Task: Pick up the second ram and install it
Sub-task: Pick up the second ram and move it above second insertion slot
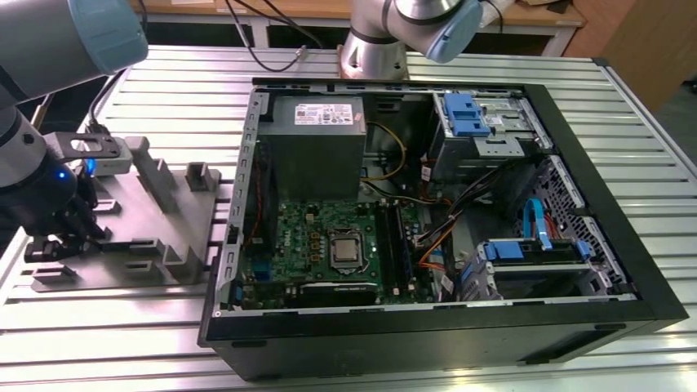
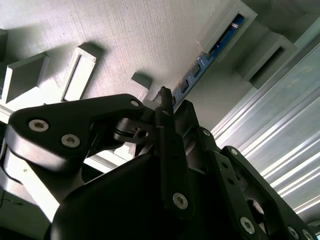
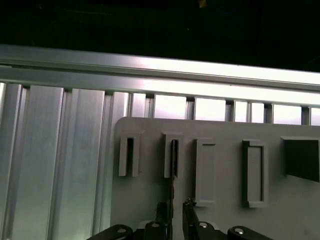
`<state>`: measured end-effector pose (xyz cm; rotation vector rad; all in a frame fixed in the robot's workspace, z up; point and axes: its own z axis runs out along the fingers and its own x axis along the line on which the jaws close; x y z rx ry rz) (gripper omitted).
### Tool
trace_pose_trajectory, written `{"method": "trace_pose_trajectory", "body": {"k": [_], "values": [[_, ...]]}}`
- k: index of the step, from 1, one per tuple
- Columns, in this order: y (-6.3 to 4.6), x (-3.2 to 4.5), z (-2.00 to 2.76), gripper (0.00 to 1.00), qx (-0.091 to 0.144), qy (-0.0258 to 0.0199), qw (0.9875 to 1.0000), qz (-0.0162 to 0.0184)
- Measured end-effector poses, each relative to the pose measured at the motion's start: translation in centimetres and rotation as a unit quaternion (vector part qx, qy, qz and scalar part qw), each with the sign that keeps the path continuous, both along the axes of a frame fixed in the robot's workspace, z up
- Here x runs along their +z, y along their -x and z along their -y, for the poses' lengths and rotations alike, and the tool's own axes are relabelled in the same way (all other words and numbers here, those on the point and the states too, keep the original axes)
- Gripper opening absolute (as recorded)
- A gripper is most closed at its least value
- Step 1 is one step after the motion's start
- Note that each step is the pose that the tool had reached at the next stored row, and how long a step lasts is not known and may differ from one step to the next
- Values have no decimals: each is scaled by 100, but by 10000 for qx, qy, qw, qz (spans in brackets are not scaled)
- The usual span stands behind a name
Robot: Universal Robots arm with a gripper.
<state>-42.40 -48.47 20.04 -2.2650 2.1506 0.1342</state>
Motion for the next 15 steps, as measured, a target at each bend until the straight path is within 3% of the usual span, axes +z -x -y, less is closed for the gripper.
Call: {"method": "trace_pose_trajectory", "body": {"k": [15], "values": [[-1,-1,0,25,30,1,10000,0]]}}
